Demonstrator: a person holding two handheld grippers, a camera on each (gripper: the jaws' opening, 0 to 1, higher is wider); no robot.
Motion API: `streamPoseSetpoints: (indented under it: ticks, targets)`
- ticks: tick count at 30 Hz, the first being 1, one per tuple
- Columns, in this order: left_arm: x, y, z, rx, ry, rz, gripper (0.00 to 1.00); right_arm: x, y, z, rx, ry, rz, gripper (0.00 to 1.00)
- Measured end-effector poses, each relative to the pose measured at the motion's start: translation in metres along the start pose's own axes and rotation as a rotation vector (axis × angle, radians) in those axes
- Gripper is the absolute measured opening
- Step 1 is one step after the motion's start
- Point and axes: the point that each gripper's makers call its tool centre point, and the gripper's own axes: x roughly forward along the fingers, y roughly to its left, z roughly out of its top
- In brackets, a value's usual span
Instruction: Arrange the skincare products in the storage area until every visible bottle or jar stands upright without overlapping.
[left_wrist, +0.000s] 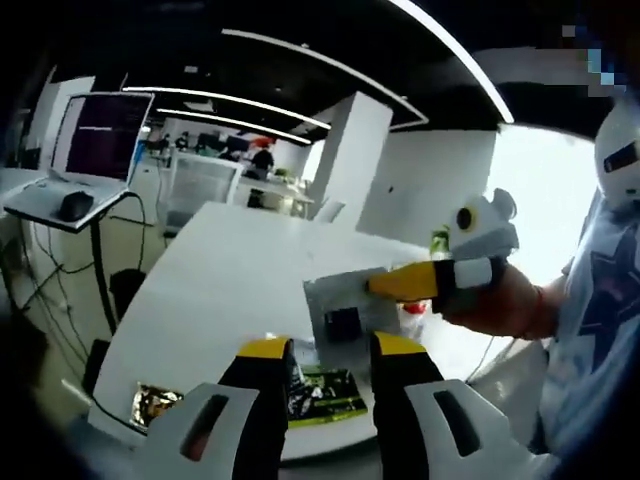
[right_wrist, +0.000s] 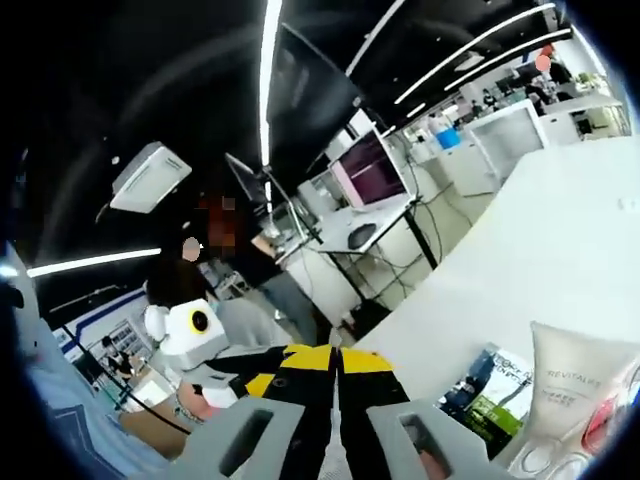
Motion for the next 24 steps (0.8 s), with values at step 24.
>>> streamPoseSetpoints:
  ticks: [24]
  targets:
    - [-0.012,0.027,-0.015,0.032,0.062,0.207,0.0,0.024,-0.02,-0.046,-0.285,0.149,-0.163,0.0]
